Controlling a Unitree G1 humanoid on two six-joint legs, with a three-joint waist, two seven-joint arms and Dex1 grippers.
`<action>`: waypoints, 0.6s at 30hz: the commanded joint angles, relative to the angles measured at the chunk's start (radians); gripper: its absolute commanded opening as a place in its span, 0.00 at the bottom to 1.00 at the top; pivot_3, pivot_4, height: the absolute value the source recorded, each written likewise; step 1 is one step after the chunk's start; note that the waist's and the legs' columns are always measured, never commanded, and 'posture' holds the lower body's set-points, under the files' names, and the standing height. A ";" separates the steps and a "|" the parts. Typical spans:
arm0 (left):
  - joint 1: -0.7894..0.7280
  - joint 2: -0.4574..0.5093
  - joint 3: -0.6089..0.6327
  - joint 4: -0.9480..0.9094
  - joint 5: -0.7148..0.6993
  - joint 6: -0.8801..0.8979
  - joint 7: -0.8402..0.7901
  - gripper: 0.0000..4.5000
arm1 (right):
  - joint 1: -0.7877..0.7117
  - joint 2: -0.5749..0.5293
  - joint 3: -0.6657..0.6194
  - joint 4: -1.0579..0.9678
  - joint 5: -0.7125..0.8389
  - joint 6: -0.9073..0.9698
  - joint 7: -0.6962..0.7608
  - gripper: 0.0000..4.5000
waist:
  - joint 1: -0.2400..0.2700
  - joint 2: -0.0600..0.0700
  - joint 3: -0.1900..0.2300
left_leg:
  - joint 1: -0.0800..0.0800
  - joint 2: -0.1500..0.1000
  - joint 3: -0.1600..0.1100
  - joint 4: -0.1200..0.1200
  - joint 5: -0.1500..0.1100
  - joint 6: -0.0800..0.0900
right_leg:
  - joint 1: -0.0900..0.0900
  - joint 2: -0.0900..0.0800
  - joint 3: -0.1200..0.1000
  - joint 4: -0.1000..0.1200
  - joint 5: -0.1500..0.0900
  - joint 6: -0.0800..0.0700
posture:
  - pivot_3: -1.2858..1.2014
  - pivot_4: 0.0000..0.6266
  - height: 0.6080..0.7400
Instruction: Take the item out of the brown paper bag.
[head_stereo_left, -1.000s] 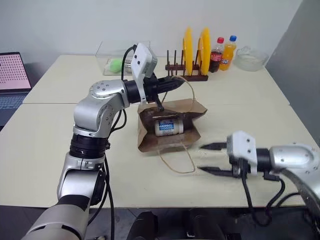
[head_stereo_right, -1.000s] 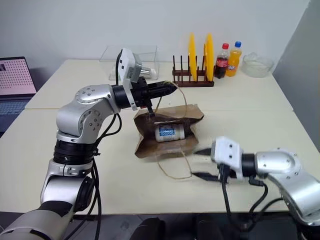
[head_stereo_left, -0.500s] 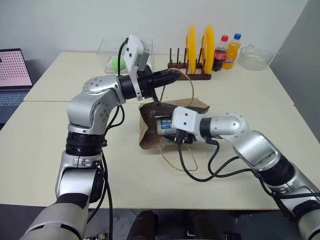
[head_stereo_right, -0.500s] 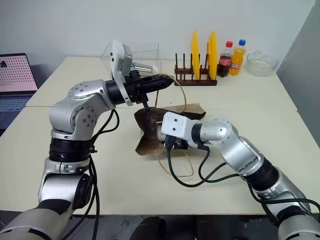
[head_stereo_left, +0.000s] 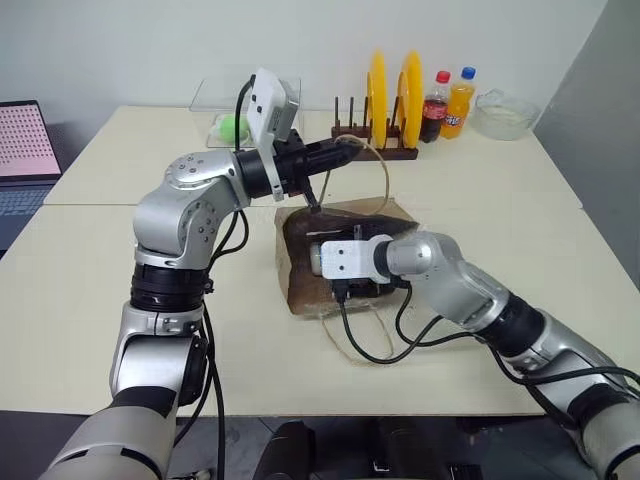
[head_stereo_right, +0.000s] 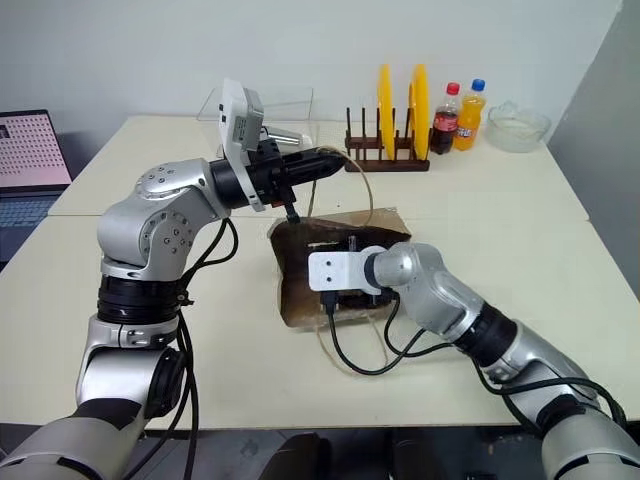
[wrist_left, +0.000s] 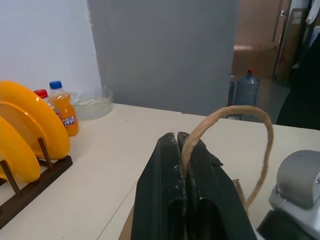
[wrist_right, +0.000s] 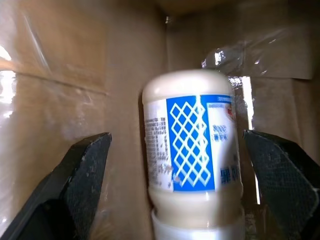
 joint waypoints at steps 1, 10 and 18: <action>-0.016 0.002 0.021 -0.029 -0.014 -0.020 0.004 0.00 | -0.039 0.023 0.023 0.098 -0.080 -0.076 0.006 0.99 | -0.001 0.000 0.000 | 0.000 0.000 0.000 0.000 0.000 0.000 | 0.000 0.000 0.000 0.000 0.000 0.000 | 0.52 0.24 1.00; -0.003 0.018 0.018 -0.015 0.005 -0.035 0.000 0.00 | -0.051 0.089 -0.020 0.236 -0.139 -0.151 0.020 0.85 | -0.007 0.000 0.000 | 0.002 0.000 0.001 0.000 0.000 0.000 | 0.000 0.000 0.001 0.005 0.000 0.000 | 0.52 0.24 1.00; -0.024 0.042 0.008 0.091 0.072 -0.124 -0.009 0.00 | -0.048 0.076 -0.157 0.093 -0.055 -0.187 0.077 0.68 | -0.013 0.000 0.000 | 0.003 0.000 0.001 0.000 0.000 0.000 | -0.002 0.000 0.001 0.008 0.000 0.000 | 0.52 0.24 1.00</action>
